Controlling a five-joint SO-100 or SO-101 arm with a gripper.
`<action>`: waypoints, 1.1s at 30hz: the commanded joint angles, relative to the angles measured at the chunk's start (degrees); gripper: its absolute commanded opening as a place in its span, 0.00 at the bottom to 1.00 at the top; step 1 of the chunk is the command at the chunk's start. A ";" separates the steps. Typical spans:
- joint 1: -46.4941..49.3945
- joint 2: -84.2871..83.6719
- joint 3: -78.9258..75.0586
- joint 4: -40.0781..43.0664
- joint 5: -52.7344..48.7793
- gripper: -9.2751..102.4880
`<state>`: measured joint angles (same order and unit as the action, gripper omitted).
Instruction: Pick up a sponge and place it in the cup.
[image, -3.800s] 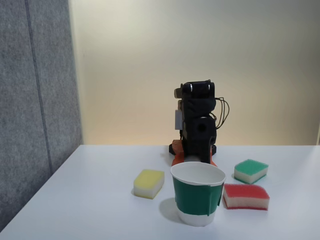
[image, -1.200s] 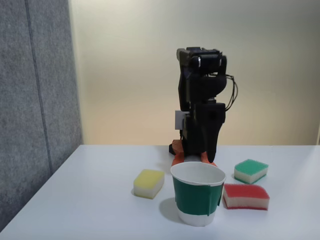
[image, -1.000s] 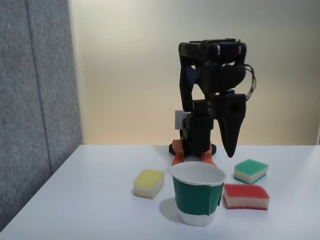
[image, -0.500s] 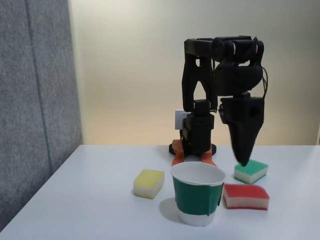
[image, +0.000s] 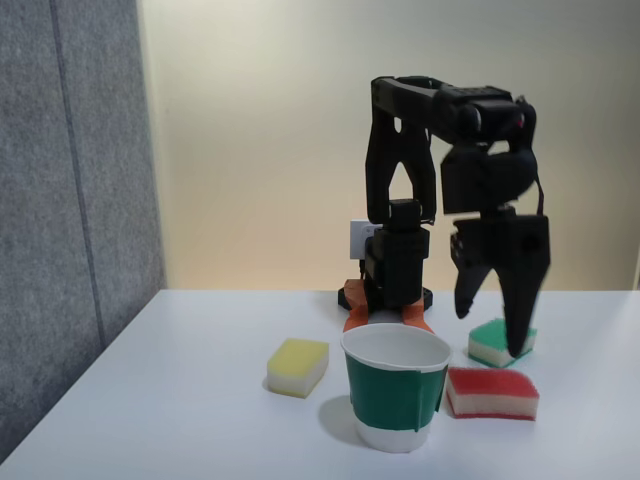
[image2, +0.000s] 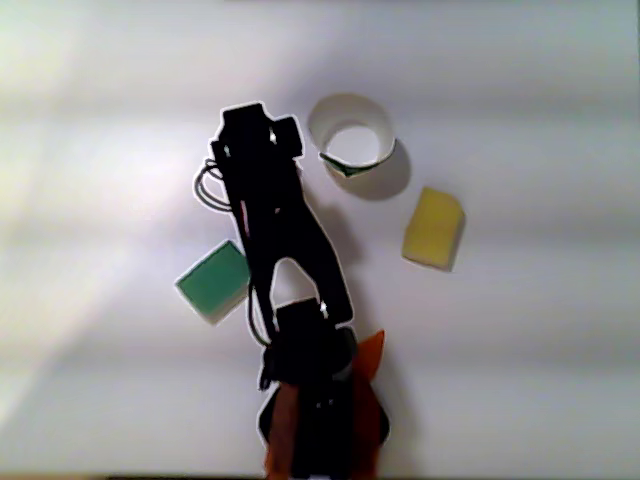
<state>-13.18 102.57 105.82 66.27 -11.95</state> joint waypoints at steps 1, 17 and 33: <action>0.53 -1.23 -3.96 0.18 -3.60 0.49; 2.37 -4.66 -0.62 -5.71 -9.84 0.49; 0.88 -5.54 6.77 -14.85 -8.53 0.49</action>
<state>-11.25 96.24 112.06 51.77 -20.04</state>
